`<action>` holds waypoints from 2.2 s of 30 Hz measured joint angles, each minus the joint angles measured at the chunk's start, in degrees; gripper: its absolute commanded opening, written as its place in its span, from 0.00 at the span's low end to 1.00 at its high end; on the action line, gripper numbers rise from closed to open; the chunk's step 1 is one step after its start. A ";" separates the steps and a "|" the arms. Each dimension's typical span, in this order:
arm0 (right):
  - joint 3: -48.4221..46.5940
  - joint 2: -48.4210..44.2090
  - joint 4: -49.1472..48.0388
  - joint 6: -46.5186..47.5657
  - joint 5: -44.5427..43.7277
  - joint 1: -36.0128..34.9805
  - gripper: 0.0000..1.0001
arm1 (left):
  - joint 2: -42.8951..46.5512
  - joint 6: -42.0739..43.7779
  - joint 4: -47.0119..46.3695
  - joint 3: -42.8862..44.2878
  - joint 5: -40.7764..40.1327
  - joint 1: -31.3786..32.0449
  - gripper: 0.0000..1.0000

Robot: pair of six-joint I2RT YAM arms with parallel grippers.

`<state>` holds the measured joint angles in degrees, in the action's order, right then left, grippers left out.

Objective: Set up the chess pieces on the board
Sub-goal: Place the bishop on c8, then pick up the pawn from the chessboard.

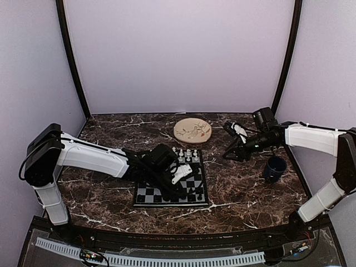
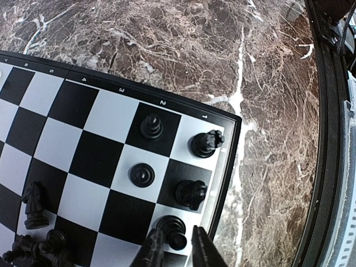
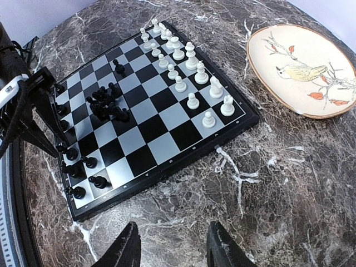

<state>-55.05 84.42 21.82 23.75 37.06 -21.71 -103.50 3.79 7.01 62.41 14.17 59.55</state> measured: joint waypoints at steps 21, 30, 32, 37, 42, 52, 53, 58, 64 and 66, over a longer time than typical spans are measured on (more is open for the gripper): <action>0.00 0.33 0.02 0.20 0.42 0.02 0.41 | 0.22 0.52 0.98 0.07 0.09 0.07 0.09; 0.00 0.61 0.02 0.26 0.42 0.02 0.41 | 0.46 0.55 1.75 0.04 -0.09 0.57 0.14; 0.00 0.79 0.02 0.39 0.42 0.02 0.41 | 0.46 0.57 1.77 0.04 -0.17 0.59 0.20; 0.00 0.96 0.04 0.52 0.44 0.02 0.41 | 0.46 0.55 2.43 0.04 -1.36 0.74 0.30; 0.00 1.05 0.04 0.61 0.46 0.02 0.41 | 0.61 0.48 3.21 0.04 -1.77 0.74 0.39; -0.46 1.29 0.94 0.87 0.66 0.02 0.41 | 13.14 1.62 9.75 3.17 -6.56 0.13 0.44; -0.59 1.29 1.01 0.94 0.66 0.02 0.41 | 13.86 1.66 10.05 3.98 -7.32 -0.24 0.44; -1.16 1.29 1.38 1.16 0.63 0.02 0.41 | 14.43 0.72 12.04 5.73 -10.78 -6.78 0.41; -1.16 1.29 1.53 1.27 0.57 0.02 0.41 | 9.81 -2.58 15.43 5.70 -12.33 -13.84 0.44; -1.16 1.29 1.53 1.27 0.52 0.02 0.41 | 7.98 -3.63 15.85 5.70 -12.31 -13.99 0.44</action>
<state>-56.21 85.71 23.35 25.02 37.58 -21.69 -95.53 0.16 22.85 68.12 1.87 45.56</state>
